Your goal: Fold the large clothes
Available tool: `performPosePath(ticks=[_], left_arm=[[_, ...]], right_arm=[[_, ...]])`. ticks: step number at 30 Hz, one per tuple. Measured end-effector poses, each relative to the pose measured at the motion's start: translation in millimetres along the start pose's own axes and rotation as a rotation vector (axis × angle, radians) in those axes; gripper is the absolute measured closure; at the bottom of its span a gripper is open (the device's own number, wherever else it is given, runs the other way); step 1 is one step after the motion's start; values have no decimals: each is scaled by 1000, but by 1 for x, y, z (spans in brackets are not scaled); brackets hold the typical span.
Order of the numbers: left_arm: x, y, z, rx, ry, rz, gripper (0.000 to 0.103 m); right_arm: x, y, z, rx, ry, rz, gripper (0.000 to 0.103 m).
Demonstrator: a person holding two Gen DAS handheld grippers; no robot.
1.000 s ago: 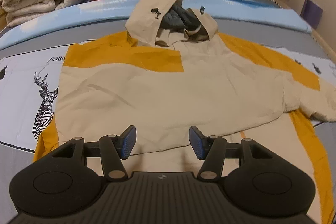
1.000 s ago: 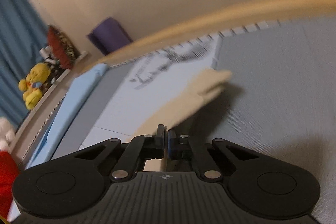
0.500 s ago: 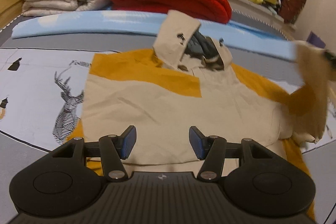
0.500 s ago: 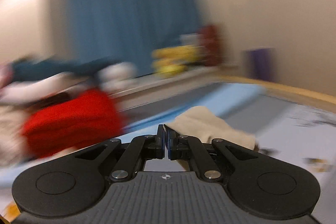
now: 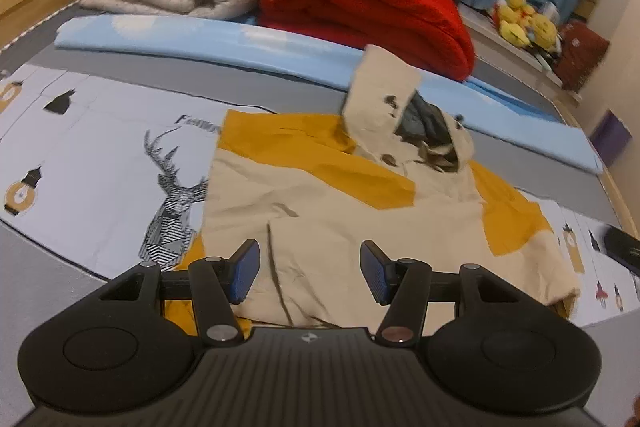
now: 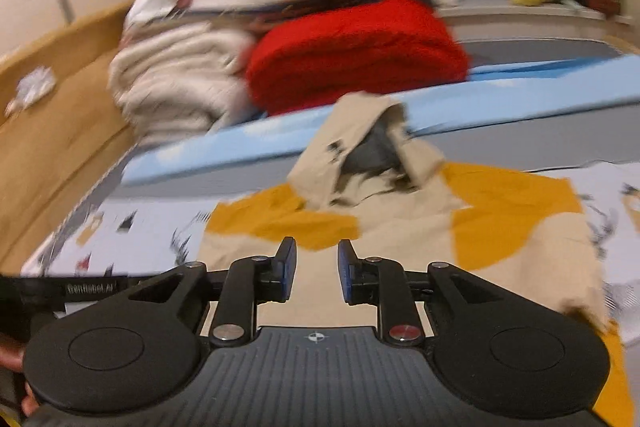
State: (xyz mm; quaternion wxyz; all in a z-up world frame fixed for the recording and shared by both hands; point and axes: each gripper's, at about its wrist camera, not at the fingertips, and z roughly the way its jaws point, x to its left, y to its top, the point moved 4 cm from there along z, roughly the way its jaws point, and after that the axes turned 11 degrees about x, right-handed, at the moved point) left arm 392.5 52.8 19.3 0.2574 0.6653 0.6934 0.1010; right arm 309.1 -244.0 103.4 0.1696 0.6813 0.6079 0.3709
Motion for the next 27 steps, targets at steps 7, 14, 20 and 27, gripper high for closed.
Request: performPosePath(ticks=[7, 14, 20, 27], left_arm=[[25, 5, 28, 28, 1, -98, 70], [44, -3, 76, 149, -52, -253, 70], [34, -17, 111, 237, -53, -257, 70], [20, -10, 102, 147, -13, -137, 103]], right_arm=[[-79, -19, -8, -122, -180, 146, 76], [-125, -39, 26, 23, -178, 239, 76], [-163, -41, 46, 111, -147, 399, 76], [-196, -46, 61, 163, -130, 541, 61]])
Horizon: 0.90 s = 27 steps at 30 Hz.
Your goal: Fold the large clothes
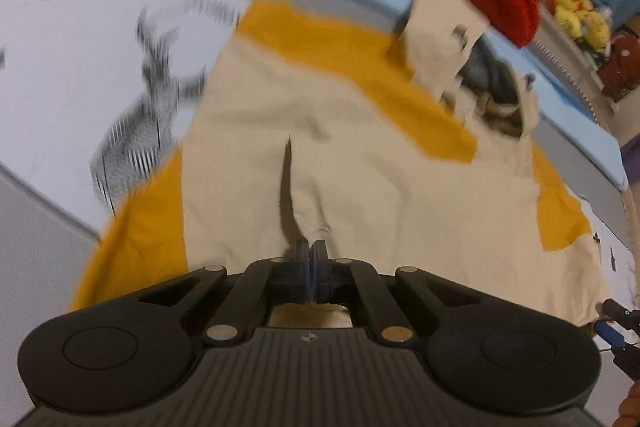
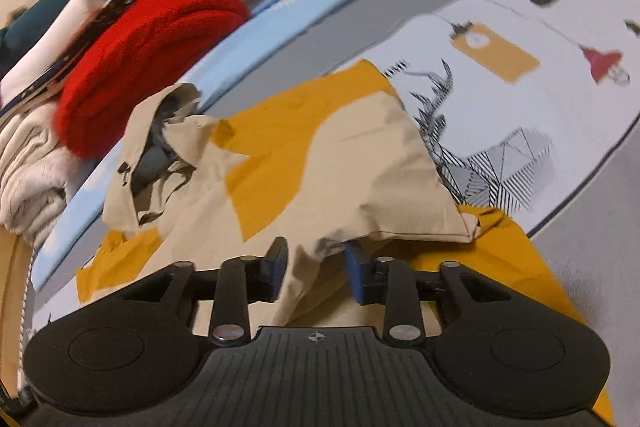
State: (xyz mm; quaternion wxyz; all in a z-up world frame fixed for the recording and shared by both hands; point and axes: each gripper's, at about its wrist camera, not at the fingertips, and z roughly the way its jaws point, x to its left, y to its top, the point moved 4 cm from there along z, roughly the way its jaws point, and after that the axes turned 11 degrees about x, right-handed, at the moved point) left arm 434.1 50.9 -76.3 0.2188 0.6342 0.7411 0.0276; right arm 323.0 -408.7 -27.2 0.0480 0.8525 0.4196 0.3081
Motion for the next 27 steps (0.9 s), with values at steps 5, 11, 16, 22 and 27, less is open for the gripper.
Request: performPosePath(ticks=[5, 11, 16, 22, 27], left_arm=[[11, 21, -50, -245, 91, -28, 102], [31, 21, -32, -140, 119, -113, 84], [45, 23, -23, -84, 52, -175, 68], [57, 24, 0, -2, 12, -253, 66], [46, 27, -7, -49, 7, -185, 103]], right_arm=[[-7, -1, 16, 58, 32, 86, 59], [-9, -7, 34, 98, -6, 134, 59], [-23, -7, 42, 97, -32, 205, 59], [-29, -10, 49, 97, -61, 222, 88], [-26, -8, 52, 110, -85, 215, 88]])
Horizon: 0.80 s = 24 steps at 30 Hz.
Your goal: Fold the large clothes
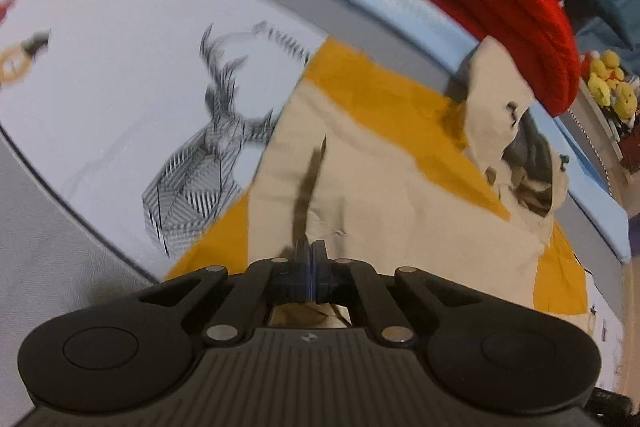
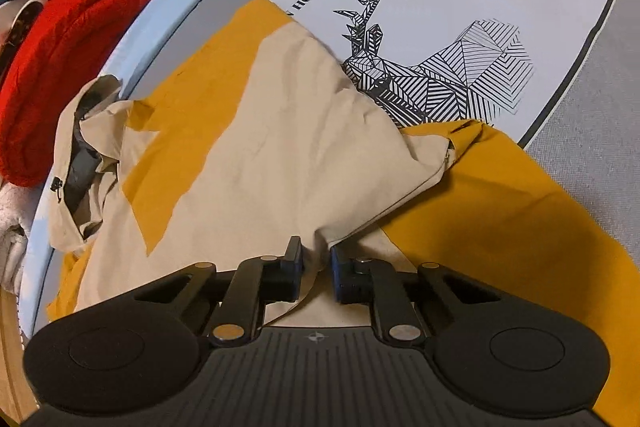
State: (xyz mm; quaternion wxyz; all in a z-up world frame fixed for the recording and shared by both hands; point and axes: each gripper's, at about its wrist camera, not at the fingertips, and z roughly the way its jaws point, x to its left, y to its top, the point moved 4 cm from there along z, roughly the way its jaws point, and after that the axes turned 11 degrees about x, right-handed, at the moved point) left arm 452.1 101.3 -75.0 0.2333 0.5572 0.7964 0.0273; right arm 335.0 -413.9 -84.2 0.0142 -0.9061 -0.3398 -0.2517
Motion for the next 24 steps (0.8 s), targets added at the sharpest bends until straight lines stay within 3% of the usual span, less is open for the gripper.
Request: performPosePath(ticks=[3, 4, 6, 7, 9, 11, 13, 17, 19, 21, 24], left_arm=[[-9, 6, -25, -137, 61, 49, 103], [-10, 7, -28, -151, 86, 51, 103], [-6, 6, -23, -111, 106, 30, 100], [-4, 5, -18, -84, 140, 23, 101], [-3, 4, -21, -120, 214, 37, 98], [-11, 6, -31, -179, 209, 81, 96], [-22, 6, -37, -213, 148, 125, 95], [-29, -2, -17, -103, 46, 139, 91], [-24, -6, 3, -7, 51, 112, 87], [-13, -11, 19, 65, 77, 62, 85], [-9, -9, 16, 66, 61, 33, 85]], right_arm=[[10, -1, -3, 8, 31, -39, 81], [15, -2, -3, 22, 50, -62, 74], [23, -6, -5, 46, 55, -110, 64], [25, -9, -6, 49, 36, -132, 64], [29, -13, -9, 51, -10, -173, 64], [33, -16, -13, 61, -13, -195, 64], [40, -18, -21, 50, -9, -232, 64], [56, -17, -43, -26, 41, -329, 64], [62, -10, -51, -113, 70, -374, 64], [58, -1, -46, -175, 34, -400, 62], [28, 13, -16, -67, -53, -280, 60]])
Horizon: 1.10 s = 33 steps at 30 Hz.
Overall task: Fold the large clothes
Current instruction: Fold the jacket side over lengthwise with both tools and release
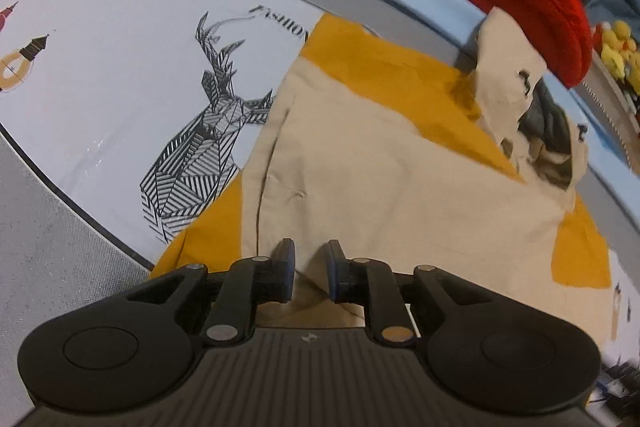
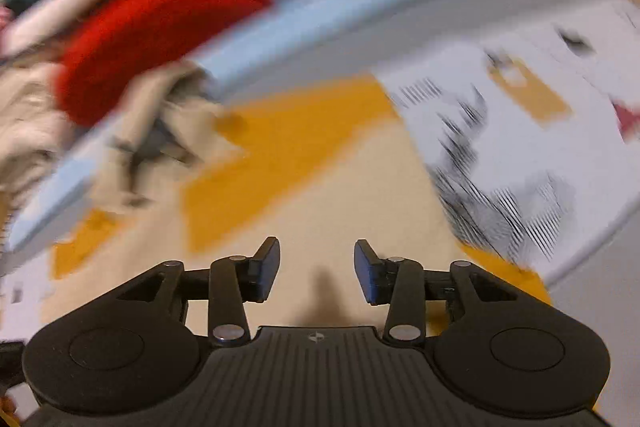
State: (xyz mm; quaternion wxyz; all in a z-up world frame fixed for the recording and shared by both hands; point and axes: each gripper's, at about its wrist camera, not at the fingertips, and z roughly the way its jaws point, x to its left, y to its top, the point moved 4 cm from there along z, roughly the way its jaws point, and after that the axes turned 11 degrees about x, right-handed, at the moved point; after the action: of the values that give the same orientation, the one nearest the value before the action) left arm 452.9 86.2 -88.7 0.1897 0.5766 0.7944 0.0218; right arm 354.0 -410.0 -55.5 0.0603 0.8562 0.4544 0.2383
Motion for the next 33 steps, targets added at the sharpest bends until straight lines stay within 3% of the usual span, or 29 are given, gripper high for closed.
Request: performPosePath(ticks=[2, 4, 6, 9, 12, 18, 24, 27, 31, 33], left_arm=[[-4, 3, -11, -50, 5, 38, 83], [-7, 6, -16, -84, 15, 63, 78], [-3, 5, -5, -42, 20, 50, 76], [6, 1, 5, 30, 25, 13, 76], [-2, 4, -20, -53, 23, 67, 76], [-18, 2, -71, -183, -20, 132, 76], [-33, -24, -135, -360, -34, 288, 76], [-27, -49, -171, -410, -65, 325, 76], [-2, -90, -224, -436, -120, 299, 76], [10, -117, -249, -446, -120, 327, 76]], right_arm=[[-18, -2, 13, 66, -26, 69, 61], [-19, 0, 11, 52, -24, 72, 61], [-14, 2, 8, 26, -23, 28, 60], [-21, 5, 17, 69, -44, 44, 60], [-22, 8, 4, 52, -46, 66, 61], [6, 18, -62, -219, -20, -75, 60], [21, 8, -159, -516, -4, -277, 60], [17, -11, -216, -643, -11, -345, 61], [-11, -51, -290, -745, 1, -295, 61], [-29, -80, -321, -765, 23, -298, 69]])
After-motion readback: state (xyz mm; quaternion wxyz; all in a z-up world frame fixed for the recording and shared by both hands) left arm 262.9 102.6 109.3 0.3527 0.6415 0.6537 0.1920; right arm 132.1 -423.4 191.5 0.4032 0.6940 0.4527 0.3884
